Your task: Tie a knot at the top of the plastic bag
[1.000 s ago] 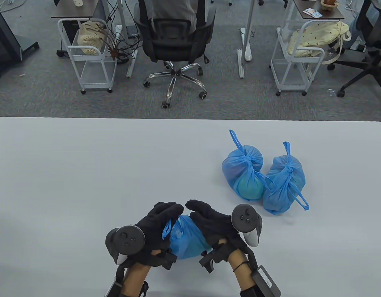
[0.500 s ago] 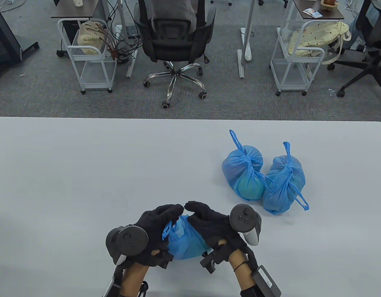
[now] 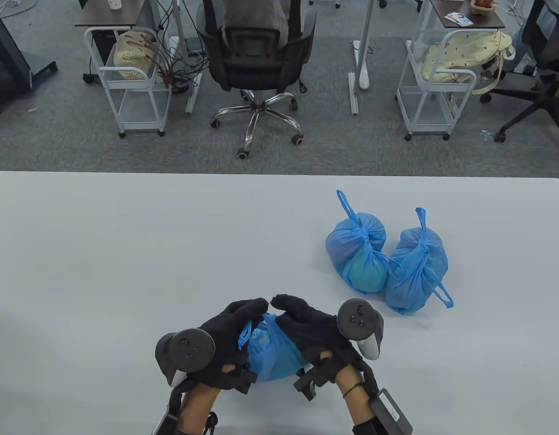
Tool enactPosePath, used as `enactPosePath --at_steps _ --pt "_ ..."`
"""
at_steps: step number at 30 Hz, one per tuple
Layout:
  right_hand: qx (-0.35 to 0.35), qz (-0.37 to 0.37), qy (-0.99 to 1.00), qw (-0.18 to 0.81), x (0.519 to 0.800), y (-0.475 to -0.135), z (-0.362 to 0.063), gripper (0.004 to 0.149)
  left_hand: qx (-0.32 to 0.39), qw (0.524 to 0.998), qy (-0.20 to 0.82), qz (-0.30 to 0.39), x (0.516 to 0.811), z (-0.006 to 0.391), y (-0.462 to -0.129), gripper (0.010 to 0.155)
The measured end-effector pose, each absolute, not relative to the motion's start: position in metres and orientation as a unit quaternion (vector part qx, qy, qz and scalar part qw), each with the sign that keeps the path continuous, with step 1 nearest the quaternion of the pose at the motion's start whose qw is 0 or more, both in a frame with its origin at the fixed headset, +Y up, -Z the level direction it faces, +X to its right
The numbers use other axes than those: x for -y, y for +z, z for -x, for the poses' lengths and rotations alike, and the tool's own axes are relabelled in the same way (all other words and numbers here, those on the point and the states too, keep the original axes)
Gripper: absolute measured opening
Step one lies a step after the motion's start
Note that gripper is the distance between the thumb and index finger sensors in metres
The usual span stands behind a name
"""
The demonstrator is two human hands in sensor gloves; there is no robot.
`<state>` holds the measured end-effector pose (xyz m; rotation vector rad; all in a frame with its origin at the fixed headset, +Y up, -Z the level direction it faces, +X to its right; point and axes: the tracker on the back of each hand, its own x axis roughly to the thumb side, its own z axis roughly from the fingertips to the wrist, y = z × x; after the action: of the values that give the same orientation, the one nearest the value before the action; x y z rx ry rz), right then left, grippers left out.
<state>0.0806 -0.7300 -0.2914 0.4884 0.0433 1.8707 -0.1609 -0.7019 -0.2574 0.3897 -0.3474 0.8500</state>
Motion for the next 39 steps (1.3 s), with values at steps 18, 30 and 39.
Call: enactPosePath --at_steps 18,30,39 --pt "-0.041 -0.156 0.797 0.582 0.737 -0.291 -0.080 0.076 0.244 0.824 0.484 -0.164 0.705 0.155 -0.256 0.036" --pt "0.106 -0.152 0.792 0.582 0.721 -0.287 -0.094 0.035 0.214 0.777 0.589 -0.058 0.720 0.158 -0.267 0.041" --pt "0.263 -0.143 0.815 0.497 0.703 -0.275 -0.105 0.034 0.103 0.782 0.612 -0.056 0.728 0.179 -0.272 0.046"
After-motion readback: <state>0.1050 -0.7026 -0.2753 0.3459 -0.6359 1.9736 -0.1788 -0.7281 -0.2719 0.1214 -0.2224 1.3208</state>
